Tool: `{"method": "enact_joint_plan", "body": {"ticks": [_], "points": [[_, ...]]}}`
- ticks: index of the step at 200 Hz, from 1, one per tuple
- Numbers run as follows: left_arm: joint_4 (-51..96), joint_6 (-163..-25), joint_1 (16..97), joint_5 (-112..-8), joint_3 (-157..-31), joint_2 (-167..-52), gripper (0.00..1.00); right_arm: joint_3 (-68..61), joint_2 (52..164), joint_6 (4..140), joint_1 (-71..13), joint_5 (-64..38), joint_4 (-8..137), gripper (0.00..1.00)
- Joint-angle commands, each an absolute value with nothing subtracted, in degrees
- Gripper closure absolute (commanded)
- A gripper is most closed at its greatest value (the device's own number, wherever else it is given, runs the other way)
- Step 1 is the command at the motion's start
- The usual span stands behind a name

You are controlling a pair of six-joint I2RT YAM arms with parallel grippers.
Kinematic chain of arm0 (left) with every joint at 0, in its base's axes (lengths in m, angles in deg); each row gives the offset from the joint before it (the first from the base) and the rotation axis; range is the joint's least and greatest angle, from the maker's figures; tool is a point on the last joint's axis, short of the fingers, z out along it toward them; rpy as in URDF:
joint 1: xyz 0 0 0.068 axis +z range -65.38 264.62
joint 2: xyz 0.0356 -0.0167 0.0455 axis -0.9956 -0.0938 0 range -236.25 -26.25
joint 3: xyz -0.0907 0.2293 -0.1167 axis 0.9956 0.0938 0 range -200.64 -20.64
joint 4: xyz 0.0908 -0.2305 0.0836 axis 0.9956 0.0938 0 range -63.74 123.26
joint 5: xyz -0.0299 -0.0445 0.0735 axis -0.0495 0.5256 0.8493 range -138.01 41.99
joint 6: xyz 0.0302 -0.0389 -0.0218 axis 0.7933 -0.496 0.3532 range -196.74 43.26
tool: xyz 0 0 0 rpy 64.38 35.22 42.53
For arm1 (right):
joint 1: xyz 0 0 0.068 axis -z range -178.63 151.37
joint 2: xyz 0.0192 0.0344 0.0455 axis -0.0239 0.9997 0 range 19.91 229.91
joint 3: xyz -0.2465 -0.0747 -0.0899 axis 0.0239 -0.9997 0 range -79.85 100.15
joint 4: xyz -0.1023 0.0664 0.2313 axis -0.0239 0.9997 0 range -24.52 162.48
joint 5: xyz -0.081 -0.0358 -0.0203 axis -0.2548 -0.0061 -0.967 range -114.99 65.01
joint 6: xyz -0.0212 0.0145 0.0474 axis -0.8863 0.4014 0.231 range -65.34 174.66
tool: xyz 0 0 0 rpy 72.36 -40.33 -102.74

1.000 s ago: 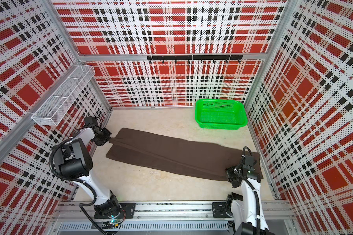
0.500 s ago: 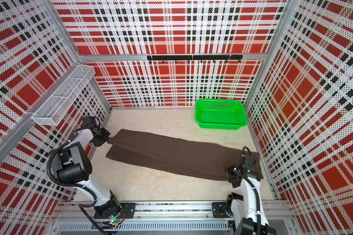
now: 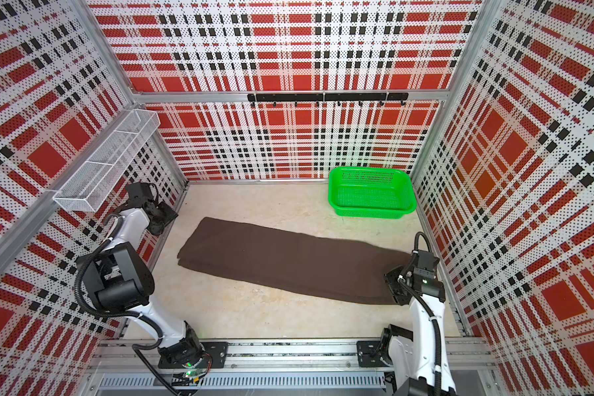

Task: Fold and stack the trousers
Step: Rotate the trousers at the center of the table.

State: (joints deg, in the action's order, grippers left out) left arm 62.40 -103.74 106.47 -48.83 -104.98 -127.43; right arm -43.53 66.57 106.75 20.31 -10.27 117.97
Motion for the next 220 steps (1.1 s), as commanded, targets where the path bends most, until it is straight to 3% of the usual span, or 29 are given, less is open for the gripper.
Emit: {"method": "enact_joint_plan", "body": {"ticks": [1, 28, 54, 147, 220], "points": [[65.61, -101.55, 101.25, -49.66, -108.10, -127.18, 0.46, -39.15, 67.44, 104.37, 20.53, -11.65, 119.85, 0.52], [65.68, -101.98, 92.50, -50.92, -108.30, -132.05, 0.49, -37.13, 73.38, 101.86, 20.22, -12.98, 115.79, 0.53], [63.89, -104.77, 89.48, -51.75, -105.99, -136.53, 0.52, -38.75, 80.35, 100.81, 20.19, -15.13, 108.13, 0.59], [60.63, -110.04, 94.77, -48.84, -96.44, -139.94, 0.59, -38.78, 102.88, 100.51, 20.44, -18.92, 94.30, 0.69], [59.76, -111.37, 97.16, -48.20, -94.53, -139.50, 0.61, -27.79, 118.14, 95.58, 20.79, -19.40, 90.63, 0.74]]}}
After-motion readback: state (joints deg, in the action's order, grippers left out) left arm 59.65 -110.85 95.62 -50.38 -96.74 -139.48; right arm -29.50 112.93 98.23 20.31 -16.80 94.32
